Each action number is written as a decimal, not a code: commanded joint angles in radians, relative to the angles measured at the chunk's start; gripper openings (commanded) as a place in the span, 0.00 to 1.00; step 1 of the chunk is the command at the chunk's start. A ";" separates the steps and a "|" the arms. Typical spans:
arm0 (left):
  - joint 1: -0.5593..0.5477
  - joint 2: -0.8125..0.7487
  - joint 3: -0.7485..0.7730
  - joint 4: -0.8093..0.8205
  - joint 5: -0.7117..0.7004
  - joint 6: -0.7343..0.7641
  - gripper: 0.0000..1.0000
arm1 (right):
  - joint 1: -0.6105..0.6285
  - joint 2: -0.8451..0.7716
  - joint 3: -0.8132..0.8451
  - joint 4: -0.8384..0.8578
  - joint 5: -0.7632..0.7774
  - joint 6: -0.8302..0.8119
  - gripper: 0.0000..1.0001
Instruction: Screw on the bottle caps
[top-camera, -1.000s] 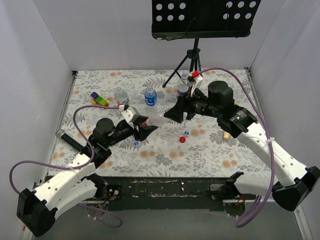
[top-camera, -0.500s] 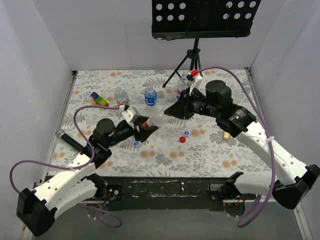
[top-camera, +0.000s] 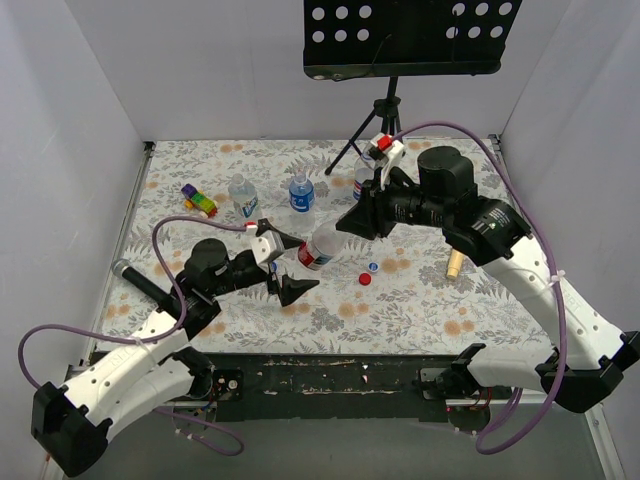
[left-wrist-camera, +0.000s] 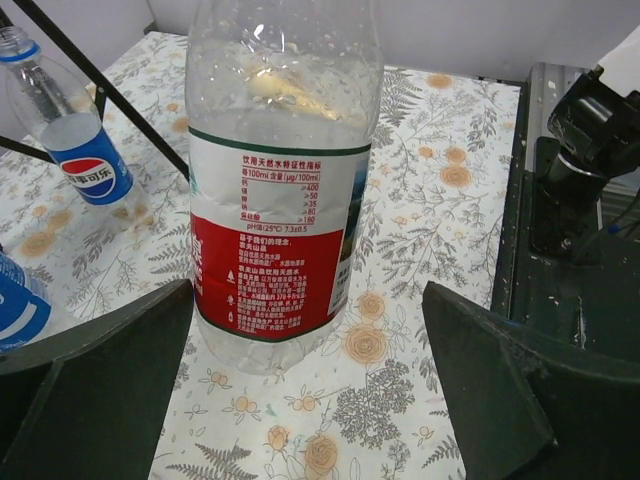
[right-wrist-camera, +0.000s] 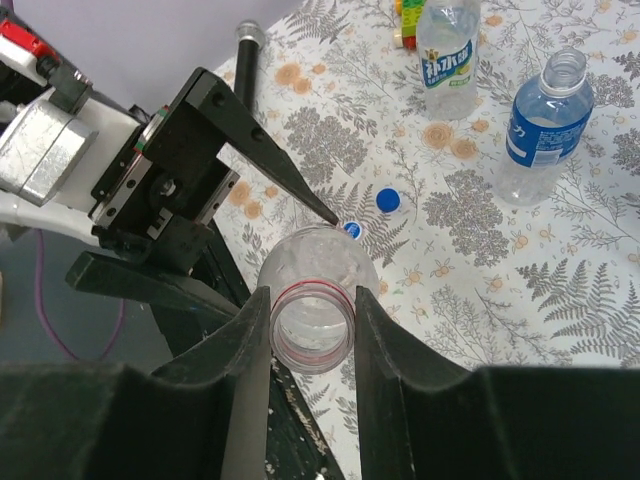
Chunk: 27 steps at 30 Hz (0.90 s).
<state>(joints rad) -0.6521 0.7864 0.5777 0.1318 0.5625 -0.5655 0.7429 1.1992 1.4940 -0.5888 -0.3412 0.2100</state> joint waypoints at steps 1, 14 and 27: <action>-0.003 0.043 0.086 -0.083 0.071 0.064 0.98 | 0.000 0.019 0.060 -0.045 -0.044 -0.127 0.01; -0.001 0.174 0.146 -0.038 0.092 0.075 0.95 | 0.000 0.017 0.045 -0.028 -0.096 -0.156 0.01; -0.003 0.162 0.070 0.063 0.122 0.059 0.88 | 0.000 0.026 0.037 0.015 -0.133 -0.120 0.01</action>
<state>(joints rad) -0.6521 0.9722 0.6708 0.1501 0.6708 -0.5117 0.7418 1.2274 1.5101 -0.6281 -0.4526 0.0784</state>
